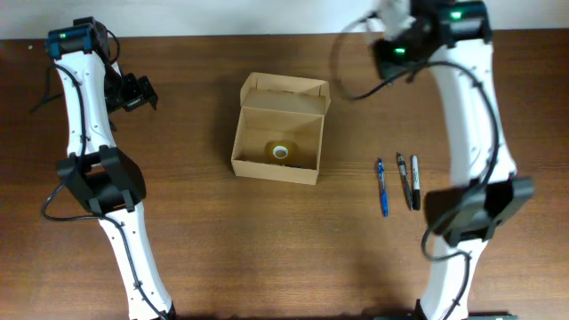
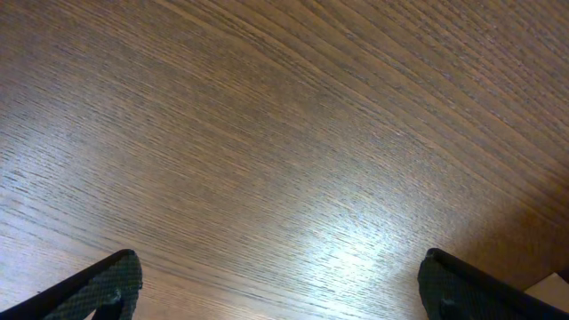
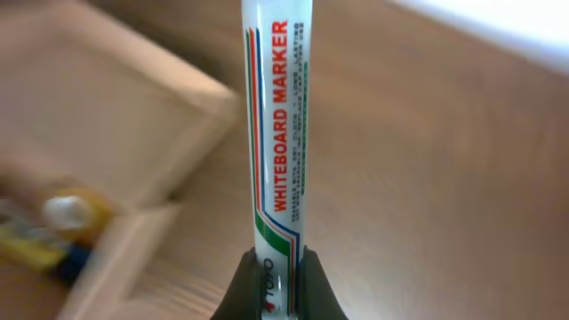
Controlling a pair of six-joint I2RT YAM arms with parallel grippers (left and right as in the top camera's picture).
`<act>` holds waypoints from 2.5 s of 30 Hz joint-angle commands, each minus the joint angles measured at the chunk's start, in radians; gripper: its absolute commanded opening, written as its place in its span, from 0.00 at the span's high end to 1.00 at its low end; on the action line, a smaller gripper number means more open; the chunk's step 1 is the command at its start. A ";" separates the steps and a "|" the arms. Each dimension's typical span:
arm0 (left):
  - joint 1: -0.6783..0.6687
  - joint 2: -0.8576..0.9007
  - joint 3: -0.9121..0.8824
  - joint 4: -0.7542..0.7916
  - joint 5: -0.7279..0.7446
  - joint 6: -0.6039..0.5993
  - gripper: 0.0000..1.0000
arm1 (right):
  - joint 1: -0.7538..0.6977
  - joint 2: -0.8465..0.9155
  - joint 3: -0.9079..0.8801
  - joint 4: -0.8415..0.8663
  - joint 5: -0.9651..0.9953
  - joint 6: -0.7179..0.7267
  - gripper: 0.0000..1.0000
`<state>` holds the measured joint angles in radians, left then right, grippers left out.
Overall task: Pack container
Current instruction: 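Grasp the black-capped whiteboard marker and lift it, then carry the black-capped marker into the box, release, and withdraw right gripper, then grasp the blue pen on the table with the right gripper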
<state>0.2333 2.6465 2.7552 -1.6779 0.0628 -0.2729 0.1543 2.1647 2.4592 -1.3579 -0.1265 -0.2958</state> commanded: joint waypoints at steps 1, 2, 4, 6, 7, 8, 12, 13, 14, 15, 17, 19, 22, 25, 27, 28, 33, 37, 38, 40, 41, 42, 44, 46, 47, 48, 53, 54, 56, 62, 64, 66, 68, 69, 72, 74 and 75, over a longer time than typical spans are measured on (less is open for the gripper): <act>0.003 0.009 -0.005 0.002 -0.011 0.001 0.00 | 0.123 -0.004 0.026 -0.031 -0.020 -0.204 0.96; 0.003 0.009 -0.005 0.002 -0.011 0.001 0.00 | 0.163 0.000 0.023 -0.037 -0.021 -0.253 0.96; 0.003 0.009 -0.005 0.002 -0.011 0.001 0.00 | 0.225 0.005 0.002 -0.038 -0.021 -0.343 0.96; 0.003 0.009 -0.005 0.002 -0.011 0.001 0.00 | 0.282 0.016 -0.027 -0.039 -0.021 -0.442 0.96; 0.003 0.009 -0.005 0.002 -0.011 0.002 0.00 | 0.304 0.023 -0.038 -0.039 -0.021 -0.472 0.96; 0.003 0.009 -0.005 0.002 -0.011 0.001 0.00 | 0.323 0.034 -0.050 -0.038 -0.021 -0.503 0.96; 0.003 0.009 -0.005 0.002 -0.011 0.001 0.00 | 0.373 0.073 -0.113 -0.017 -0.021 -0.568 0.96; 0.003 0.009 -0.005 0.002 -0.011 0.001 0.00 | 0.378 0.084 -0.131 -0.003 -0.021 -0.568 0.96; 0.003 0.009 -0.005 0.002 -0.011 0.001 0.00 | 0.383 0.093 -0.150 0.010 -0.021 -0.568 0.96; 0.003 0.009 -0.005 0.002 -0.011 0.001 0.00 | 0.383 0.105 -0.168 0.021 -0.021 -0.568 0.96; 0.003 0.009 -0.005 0.002 -0.011 0.002 0.00 | 0.383 0.129 -0.196 0.032 -0.021 -0.568 0.96; 0.003 0.009 -0.005 0.002 -0.011 0.001 0.00 | 0.382 0.151 -0.232 0.042 -0.022 -0.568 0.96; 0.003 0.009 -0.005 0.002 -0.011 0.001 0.00 | 0.382 0.173 -0.290 0.066 -0.035 -0.568 0.96; 0.003 0.009 -0.005 0.002 -0.011 0.001 0.00 | 0.382 0.195 -0.340 0.095 -0.075 -0.563 0.96; 0.003 0.009 -0.005 0.002 -0.011 0.001 0.00 | 0.382 0.200 -0.370 0.111 -0.100 -0.560 0.96; 0.003 0.009 -0.005 0.002 -0.011 0.001 0.00 | 0.382 0.200 -0.388 0.120 -0.107 -0.560 0.96; 0.003 0.009 -0.005 0.002 -0.011 0.001 0.00 | 0.382 0.200 -0.414 0.129 -0.106 -0.558 0.95; 0.003 0.009 -0.005 0.002 -0.011 0.001 0.00 | 0.382 0.200 -0.407 0.147 -0.102 -0.500 0.52; 0.003 0.009 -0.005 0.002 -0.011 0.001 0.00 | 0.382 0.198 -0.400 0.147 -0.095 -0.487 0.48; 0.003 0.009 -0.005 0.002 -0.011 0.002 0.00 | 0.382 0.184 -0.378 0.147 -0.059 -0.447 0.44; 0.003 0.009 -0.005 0.002 -0.011 0.001 0.00 | 0.382 0.171 -0.360 0.147 -0.035 -0.420 0.43; 0.003 0.009 -0.005 0.002 -0.011 0.001 0.00 | 0.382 0.153 -0.340 0.147 -0.010 -0.386 0.42; 0.003 0.009 -0.005 0.002 -0.011 0.001 0.00 | 0.382 0.118 -0.302 0.145 0.030 -0.325 0.41; 0.003 0.009 -0.005 0.002 -0.011 0.001 0.00 | 0.381 0.068 -0.263 0.142 0.082 -0.261 0.41; 0.003 0.009 -0.005 0.002 -0.011 0.001 0.00 | 0.379 0.031 -0.249 0.142 0.117 -0.229 0.40; 0.003 0.009 -0.005 0.002 -0.011 0.002 0.00 | 0.375 -0.006 -0.246 0.143 0.145 -0.207 0.40; 0.003 0.009 -0.005 0.002 -0.011 0.001 0.00 | 0.306 -0.205 -0.247 0.140 0.191 -0.140 0.40; 0.003 0.009 -0.005 0.002 -0.011 0.002 0.00 | 0.282 -0.239 -0.248 0.143 0.190 -0.130 0.40; 0.003 0.009 -0.005 0.002 -0.011 0.001 0.00 | 0.220 -0.301 -0.259 0.149 0.182 -0.106 0.40; 0.003 0.009 -0.005 0.002 -0.011 0.001 0.00 | -0.022 -0.473 -0.461 0.241 0.051 -0.061 0.40; 0.003 0.009 -0.005 0.002 -0.011 0.001 0.00 | -0.089 -0.502 -0.542 0.268 0.019 0.001 0.40; 0.003 0.009 -0.005 0.002 -0.011 0.001 0.00 | -0.143 -0.504 -0.610 0.249 -0.006 0.125 0.41; 0.003 0.009 -0.005 0.002 -0.011 0.001 0.00 | -0.167 -0.491 -0.668 0.204 -0.010 0.205 0.49; 0.003 0.009 -0.005 0.002 -0.011 0.001 0.00 | -0.174 -0.482 -0.711 0.182 -0.010 0.229 0.50; 0.003 0.009 -0.005 0.002 -0.011 0.001 0.00 | -0.167 -0.468 -0.841 0.187 -0.023 0.266 0.51; 0.003 0.009 -0.005 0.002 -0.011 0.001 0.00 | -0.150 -0.468 -0.929 0.220 -0.025 0.275 0.51; 0.003 0.009 -0.005 0.002 -0.011 0.001 0.00 | -0.136 -0.468 -0.975 0.245 -0.007 0.276 0.51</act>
<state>0.2333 2.6465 2.7544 -1.6775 0.0628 -0.2729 -0.0097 1.6993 1.5650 -1.1381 -0.1154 -0.0868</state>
